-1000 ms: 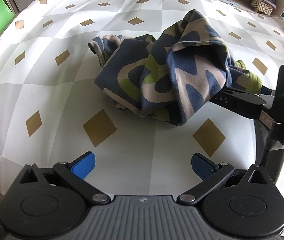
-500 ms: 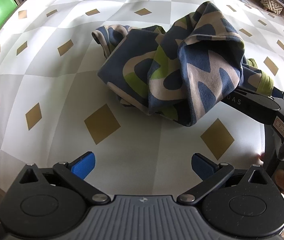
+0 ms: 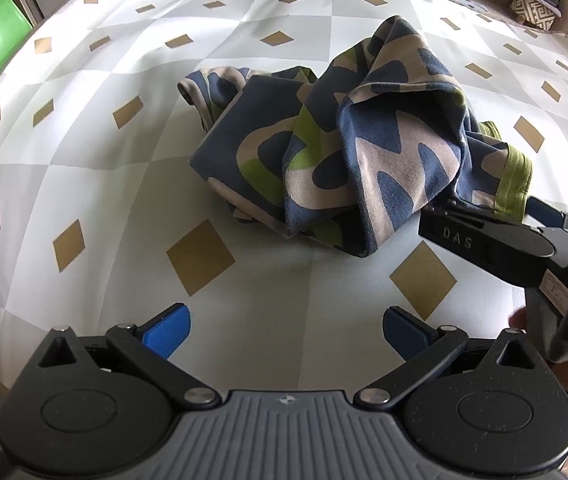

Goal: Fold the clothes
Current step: 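Pull both tools back from the crumpled pants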

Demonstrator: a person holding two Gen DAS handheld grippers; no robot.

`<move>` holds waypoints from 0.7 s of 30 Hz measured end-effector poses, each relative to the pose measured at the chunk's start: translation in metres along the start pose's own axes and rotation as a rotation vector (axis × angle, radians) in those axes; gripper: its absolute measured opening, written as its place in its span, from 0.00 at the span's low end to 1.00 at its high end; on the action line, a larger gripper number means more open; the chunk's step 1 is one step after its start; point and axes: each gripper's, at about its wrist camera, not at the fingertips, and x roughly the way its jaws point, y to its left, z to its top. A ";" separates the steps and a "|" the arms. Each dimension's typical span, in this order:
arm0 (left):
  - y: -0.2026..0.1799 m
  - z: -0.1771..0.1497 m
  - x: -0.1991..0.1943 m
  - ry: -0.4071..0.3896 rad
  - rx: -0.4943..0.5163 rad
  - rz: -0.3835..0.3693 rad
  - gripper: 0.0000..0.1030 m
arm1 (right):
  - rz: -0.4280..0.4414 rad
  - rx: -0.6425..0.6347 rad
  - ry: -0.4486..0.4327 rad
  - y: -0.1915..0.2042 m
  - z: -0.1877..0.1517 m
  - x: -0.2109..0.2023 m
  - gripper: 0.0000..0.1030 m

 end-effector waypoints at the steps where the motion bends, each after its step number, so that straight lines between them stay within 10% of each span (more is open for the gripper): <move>1: 0.000 -0.001 -0.002 -0.005 0.006 0.003 1.00 | 0.000 0.001 0.023 0.000 0.000 -0.002 1.00; 21: 0.026 -0.024 -0.040 -0.056 -0.010 0.005 1.00 | -0.018 -0.047 0.224 0.022 -0.019 -0.083 0.99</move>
